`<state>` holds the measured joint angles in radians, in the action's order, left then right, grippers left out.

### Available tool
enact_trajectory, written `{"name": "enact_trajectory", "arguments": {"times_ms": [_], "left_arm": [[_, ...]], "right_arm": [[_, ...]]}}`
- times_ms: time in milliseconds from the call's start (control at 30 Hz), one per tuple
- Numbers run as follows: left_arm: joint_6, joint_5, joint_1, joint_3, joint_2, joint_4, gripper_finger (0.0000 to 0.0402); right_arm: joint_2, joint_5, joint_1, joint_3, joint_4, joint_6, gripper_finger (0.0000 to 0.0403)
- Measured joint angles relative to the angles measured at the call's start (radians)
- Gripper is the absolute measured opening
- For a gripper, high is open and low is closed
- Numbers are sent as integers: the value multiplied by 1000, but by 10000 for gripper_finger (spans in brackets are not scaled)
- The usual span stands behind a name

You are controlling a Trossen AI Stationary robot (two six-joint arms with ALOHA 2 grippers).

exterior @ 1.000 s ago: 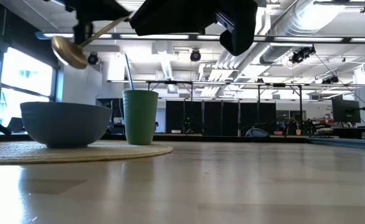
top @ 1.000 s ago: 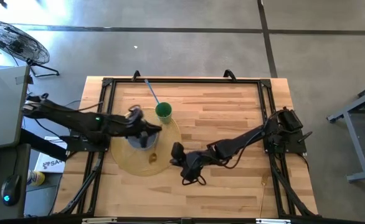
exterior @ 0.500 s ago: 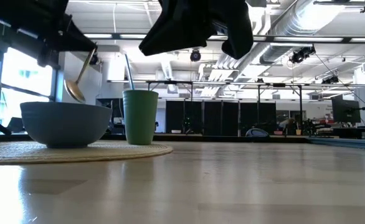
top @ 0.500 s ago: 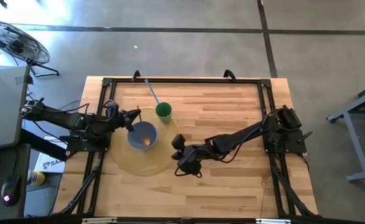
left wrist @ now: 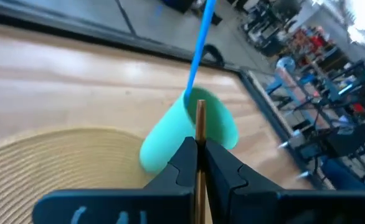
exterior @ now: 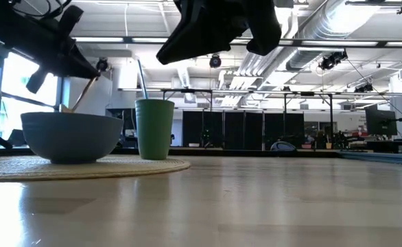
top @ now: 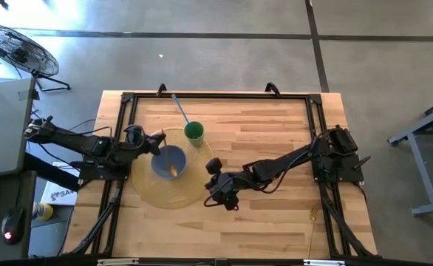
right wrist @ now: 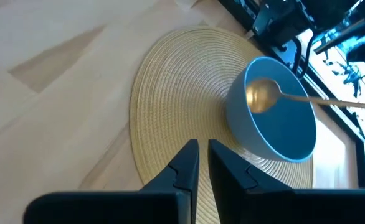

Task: Pick & Place Utensil
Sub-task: Put the gold spoon into the blue bowl on the brown mat

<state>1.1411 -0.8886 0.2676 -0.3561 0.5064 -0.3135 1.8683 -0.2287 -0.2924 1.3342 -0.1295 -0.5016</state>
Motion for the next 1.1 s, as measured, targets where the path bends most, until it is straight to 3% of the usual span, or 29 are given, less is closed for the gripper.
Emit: {"name": "enact_trajectory", "arguments": {"times_ms": [233, 500, 1100], "left_arm": [[105, 13, -95, 0, -26, -133, 3], [96, 159, -196, -1, 17, -141, 3], [113, 149, -222, -1, 96, -142, 24]], "right_arm": [[0, 0, 0, 0, -1, 32, 28], [0, 0, 0, 0, -23, 135, 28], [0, 0, 0, 0, -24, 147, 28]]}}
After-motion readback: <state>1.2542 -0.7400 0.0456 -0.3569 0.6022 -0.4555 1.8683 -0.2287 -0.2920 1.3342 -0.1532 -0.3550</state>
